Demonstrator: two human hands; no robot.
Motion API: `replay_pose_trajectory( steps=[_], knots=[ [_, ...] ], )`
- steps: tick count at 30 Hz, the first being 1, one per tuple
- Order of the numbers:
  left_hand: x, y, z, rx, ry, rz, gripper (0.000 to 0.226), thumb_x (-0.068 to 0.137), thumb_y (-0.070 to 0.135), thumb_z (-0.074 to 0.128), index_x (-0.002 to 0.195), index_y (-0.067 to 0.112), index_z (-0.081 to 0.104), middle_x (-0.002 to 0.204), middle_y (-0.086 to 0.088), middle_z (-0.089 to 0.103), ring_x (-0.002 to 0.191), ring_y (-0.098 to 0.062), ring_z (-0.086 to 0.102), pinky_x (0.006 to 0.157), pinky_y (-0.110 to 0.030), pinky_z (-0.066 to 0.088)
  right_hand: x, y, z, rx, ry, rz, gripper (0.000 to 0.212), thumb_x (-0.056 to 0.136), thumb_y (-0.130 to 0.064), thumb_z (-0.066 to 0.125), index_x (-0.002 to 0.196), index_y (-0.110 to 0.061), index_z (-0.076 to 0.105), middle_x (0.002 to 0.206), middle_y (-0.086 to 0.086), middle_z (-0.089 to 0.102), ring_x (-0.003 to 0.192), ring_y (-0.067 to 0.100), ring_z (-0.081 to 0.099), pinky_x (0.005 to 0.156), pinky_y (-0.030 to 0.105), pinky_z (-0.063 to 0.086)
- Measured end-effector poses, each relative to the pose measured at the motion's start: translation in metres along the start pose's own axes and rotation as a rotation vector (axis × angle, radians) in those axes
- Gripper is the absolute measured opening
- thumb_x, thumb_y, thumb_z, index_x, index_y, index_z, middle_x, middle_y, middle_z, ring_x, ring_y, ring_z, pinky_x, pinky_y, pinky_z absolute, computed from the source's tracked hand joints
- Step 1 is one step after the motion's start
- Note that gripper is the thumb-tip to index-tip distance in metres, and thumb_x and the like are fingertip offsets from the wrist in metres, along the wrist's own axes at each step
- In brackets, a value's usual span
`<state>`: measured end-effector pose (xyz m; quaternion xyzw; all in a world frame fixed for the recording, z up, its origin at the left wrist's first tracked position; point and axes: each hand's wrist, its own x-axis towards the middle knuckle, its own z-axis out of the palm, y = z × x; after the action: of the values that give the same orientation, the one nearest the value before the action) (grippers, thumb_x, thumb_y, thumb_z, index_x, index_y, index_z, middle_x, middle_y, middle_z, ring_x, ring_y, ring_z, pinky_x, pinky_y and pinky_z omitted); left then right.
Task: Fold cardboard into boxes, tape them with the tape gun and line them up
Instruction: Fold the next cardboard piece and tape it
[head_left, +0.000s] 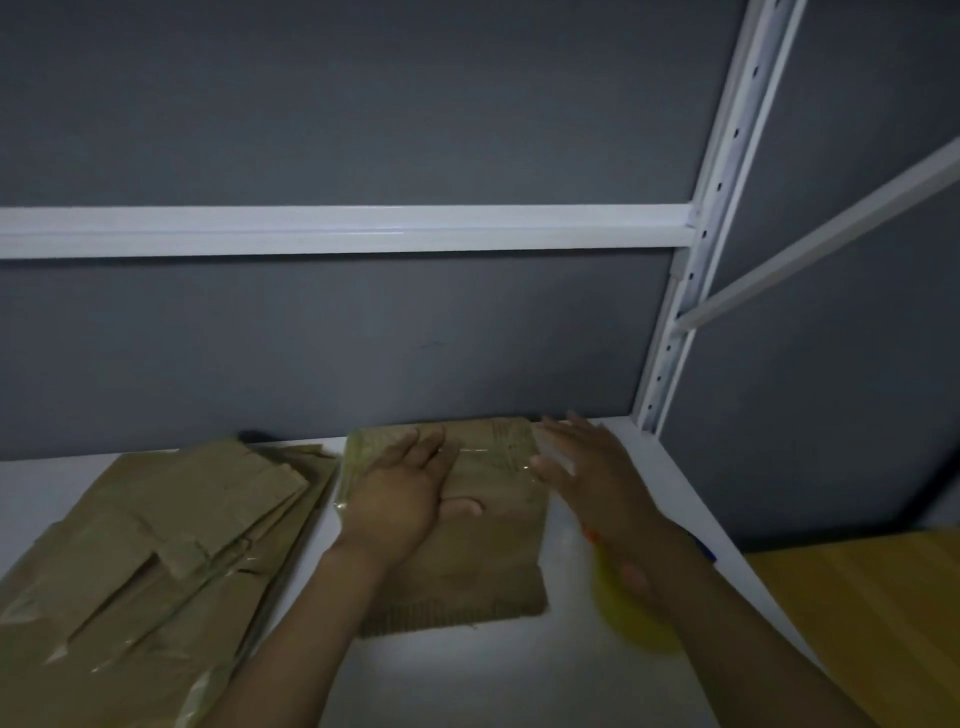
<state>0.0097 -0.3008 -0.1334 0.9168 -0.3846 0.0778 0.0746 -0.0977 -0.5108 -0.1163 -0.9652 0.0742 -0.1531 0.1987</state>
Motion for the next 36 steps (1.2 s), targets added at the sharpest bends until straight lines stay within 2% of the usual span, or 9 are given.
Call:
replay_pose_trajectory(
  steps=[2,6,12,16,21,26,29,34,36],
  knots=[
    [0.0,-0.001,0.001,-0.009,-0.014,0.014,0.122,0.06,0.091,-0.017,0.148,0.025,0.036,0.153,-0.006,0.037,0.141,-0.031,0.033,0.115,-0.036,0.024,-0.025,0.035,-0.009,-0.076,0.057,0.196,0.054,0.097,-0.043,0.048,0.145,-0.023,0.037,0.15,-0.002,0.039,0.14,0.016,0.031,0.112,0.027,0.018],
    [0.001,0.002,0.001,-0.004,0.004,0.026,0.093,0.082,0.083,0.003,0.135,0.028,0.056,0.134,-0.011,0.059,0.121,-0.038,0.056,0.097,-0.046,0.046,-0.058,0.072,-0.005,-0.128,-0.269,0.514,0.064,0.095,-0.05,0.046,0.149,-0.021,0.028,0.143,0.003,0.047,0.126,0.02,0.048,0.101,0.033,0.041],
    [-0.001,0.0,-0.007,-0.052,-0.058,0.028,0.128,0.045,0.097,-0.019,0.149,0.037,0.026,0.159,0.0,0.022,0.148,-0.024,0.015,0.118,-0.031,0.015,-0.071,0.085,-0.005,-0.164,-0.251,0.459,0.048,0.099,-0.029,0.044,0.145,-0.022,0.035,0.135,0.003,0.053,0.119,0.02,0.052,0.096,0.029,0.042],
    [-0.001,-0.003,-0.012,-0.054,-0.109,0.028,0.134,0.035,0.099,-0.019,0.15,0.04,0.018,0.161,0.004,0.015,0.149,-0.019,0.009,0.117,-0.024,0.009,-0.082,0.083,-0.005,-0.157,-0.14,0.407,0.023,0.092,-0.025,0.053,0.114,-0.019,0.056,0.102,-0.002,0.064,0.091,0.014,0.06,0.077,0.025,0.048],
    [0.0,-0.005,-0.019,-0.064,-0.152,0.05,0.133,0.035,0.1,-0.018,0.15,0.04,0.012,0.161,0.005,0.011,0.149,-0.017,0.008,0.115,-0.02,0.004,-0.081,0.05,-0.024,0.134,0.187,0.272,0.022,0.09,-0.027,0.064,0.108,-0.03,0.052,0.09,-0.008,0.056,0.084,0.011,0.056,0.066,0.018,0.039],
    [-0.002,-0.009,-0.022,-0.189,-0.133,0.04,0.131,0.037,0.104,-0.005,0.147,0.041,0.028,0.16,0.008,0.015,0.148,-0.013,0.009,0.109,-0.013,0.0,-0.047,-0.003,-0.06,0.383,0.457,0.155,0.027,0.087,-0.027,0.068,0.106,-0.033,0.05,0.087,-0.024,0.053,0.078,-0.005,0.053,0.061,0.004,0.039],
    [-0.002,-0.013,-0.021,-0.267,-0.106,0.026,0.131,0.037,0.106,0.001,0.144,0.039,0.036,0.159,0.01,0.019,0.147,-0.009,0.011,0.108,-0.01,-0.001,-0.014,-0.03,-0.063,0.356,0.532,0.066,0.028,0.09,-0.026,0.065,0.116,-0.023,0.054,0.09,-0.014,0.053,0.077,-0.001,0.05,0.062,0.005,0.037],
    [-0.005,-0.012,-0.024,-0.31,-0.075,0.018,0.121,0.049,0.101,-0.002,0.143,0.039,0.042,0.158,0.012,0.023,0.146,-0.007,0.013,0.102,-0.002,-0.008,0.031,-0.048,-0.046,0.195,0.443,0.013,0.041,0.091,-0.02,0.063,0.126,-0.006,0.049,0.115,0.01,0.057,0.099,0.024,0.056,0.072,0.022,0.034],
    [-0.008,-0.009,-0.024,-0.37,-0.029,0.005,0.093,0.073,0.089,0.015,0.136,0.033,0.054,0.153,0.011,0.034,0.143,-0.005,0.021,0.1,0.002,-0.004,0.036,-0.044,-0.037,0.102,0.363,-0.014,0.044,0.091,-0.023,0.063,0.129,-0.007,0.048,0.117,0.012,0.059,0.1,0.028,0.058,0.073,0.024,0.036]
  ],
)
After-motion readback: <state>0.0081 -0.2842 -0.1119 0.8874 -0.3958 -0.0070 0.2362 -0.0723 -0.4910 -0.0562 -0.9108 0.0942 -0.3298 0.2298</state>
